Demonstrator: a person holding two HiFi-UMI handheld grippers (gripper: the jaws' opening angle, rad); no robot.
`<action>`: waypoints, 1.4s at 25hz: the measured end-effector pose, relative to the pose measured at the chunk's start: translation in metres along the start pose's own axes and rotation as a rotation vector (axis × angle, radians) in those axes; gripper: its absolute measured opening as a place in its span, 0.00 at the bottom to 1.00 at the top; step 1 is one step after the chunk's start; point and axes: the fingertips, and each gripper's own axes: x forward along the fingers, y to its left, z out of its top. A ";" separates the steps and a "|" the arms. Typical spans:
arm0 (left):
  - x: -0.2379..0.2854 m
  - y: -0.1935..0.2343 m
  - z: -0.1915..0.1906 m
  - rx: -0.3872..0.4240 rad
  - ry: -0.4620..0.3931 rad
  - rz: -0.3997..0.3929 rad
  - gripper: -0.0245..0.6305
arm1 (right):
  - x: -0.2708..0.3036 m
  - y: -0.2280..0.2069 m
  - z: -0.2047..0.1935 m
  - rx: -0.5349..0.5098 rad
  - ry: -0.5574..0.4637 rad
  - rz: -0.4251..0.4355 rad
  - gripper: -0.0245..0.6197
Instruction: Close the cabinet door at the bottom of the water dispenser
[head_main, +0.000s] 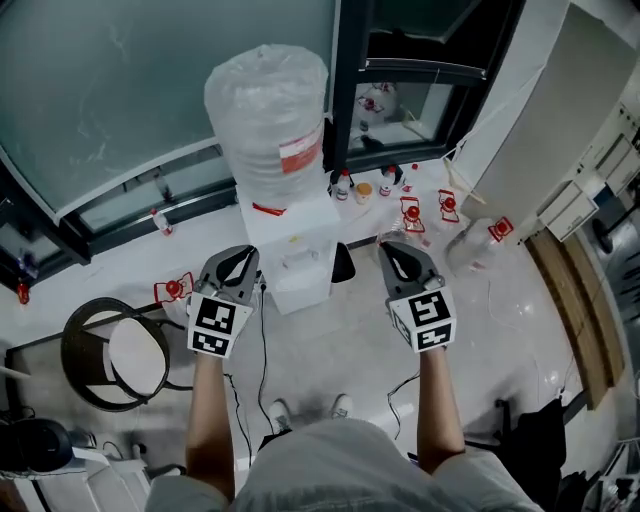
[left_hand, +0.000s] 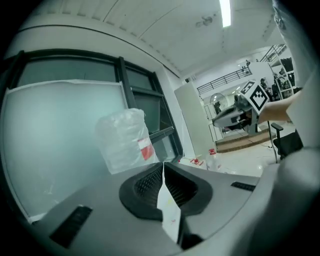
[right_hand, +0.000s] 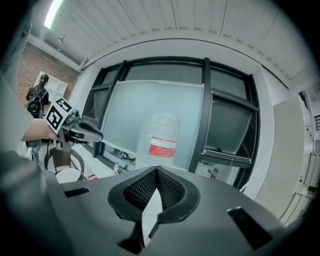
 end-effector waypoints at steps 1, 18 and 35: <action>-0.005 0.006 0.009 -0.006 -0.024 0.007 0.08 | 0.000 0.005 0.008 -0.001 -0.010 -0.002 0.08; -0.066 0.048 0.073 0.073 -0.168 0.038 0.08 | -0.001 0.058 0.114 -0.103 -0.188 0.040 0.08; -0.066 0.042 0.095 0.097 -0.208 0.021 0.08 | 0.011 0.064 0.132 -0.129 -0.232 0.065 0.08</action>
